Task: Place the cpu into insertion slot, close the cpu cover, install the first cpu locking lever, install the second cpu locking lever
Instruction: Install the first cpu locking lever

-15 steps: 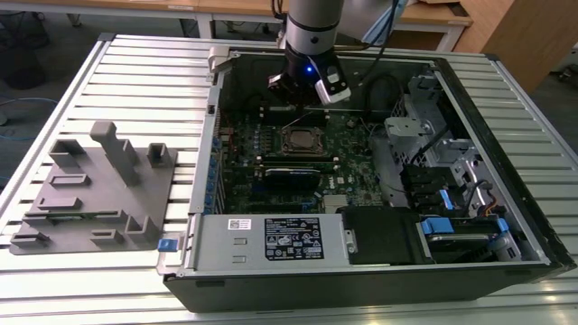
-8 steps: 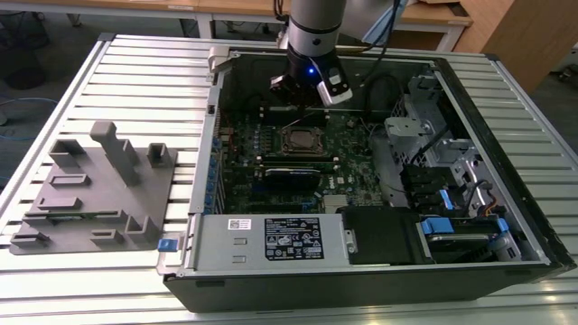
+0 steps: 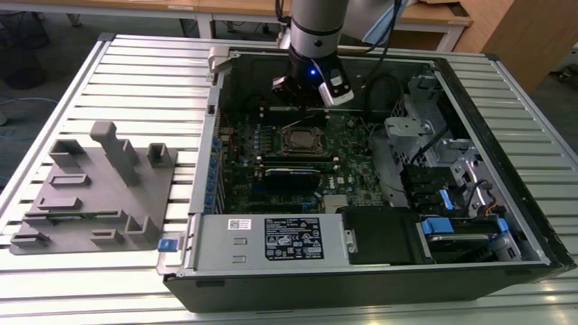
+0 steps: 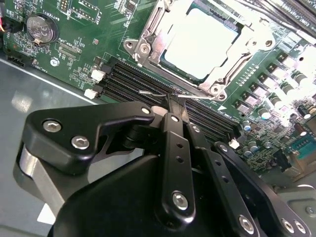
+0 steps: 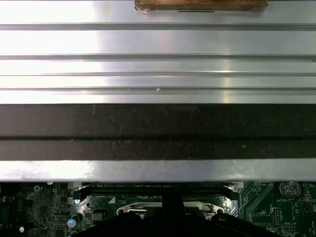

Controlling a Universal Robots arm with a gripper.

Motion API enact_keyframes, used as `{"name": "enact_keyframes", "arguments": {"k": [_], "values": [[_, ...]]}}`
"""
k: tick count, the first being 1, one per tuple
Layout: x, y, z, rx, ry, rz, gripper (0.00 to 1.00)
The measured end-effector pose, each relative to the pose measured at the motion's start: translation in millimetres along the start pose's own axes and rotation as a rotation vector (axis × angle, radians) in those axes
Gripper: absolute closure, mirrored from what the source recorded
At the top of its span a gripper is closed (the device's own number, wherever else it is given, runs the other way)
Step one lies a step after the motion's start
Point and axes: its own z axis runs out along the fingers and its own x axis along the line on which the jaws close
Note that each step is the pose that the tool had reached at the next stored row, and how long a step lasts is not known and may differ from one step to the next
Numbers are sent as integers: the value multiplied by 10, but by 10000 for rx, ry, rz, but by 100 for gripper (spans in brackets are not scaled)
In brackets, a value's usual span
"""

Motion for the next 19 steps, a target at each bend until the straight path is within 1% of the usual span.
{"name": "enact_keyframes", "arguments": {"k": [5,9,19], "values": [[-1,26,13,30,-2,3,89],[-2,30,19,55,-4,5,89],[-24,23,68,192,-13,57,89]]}}
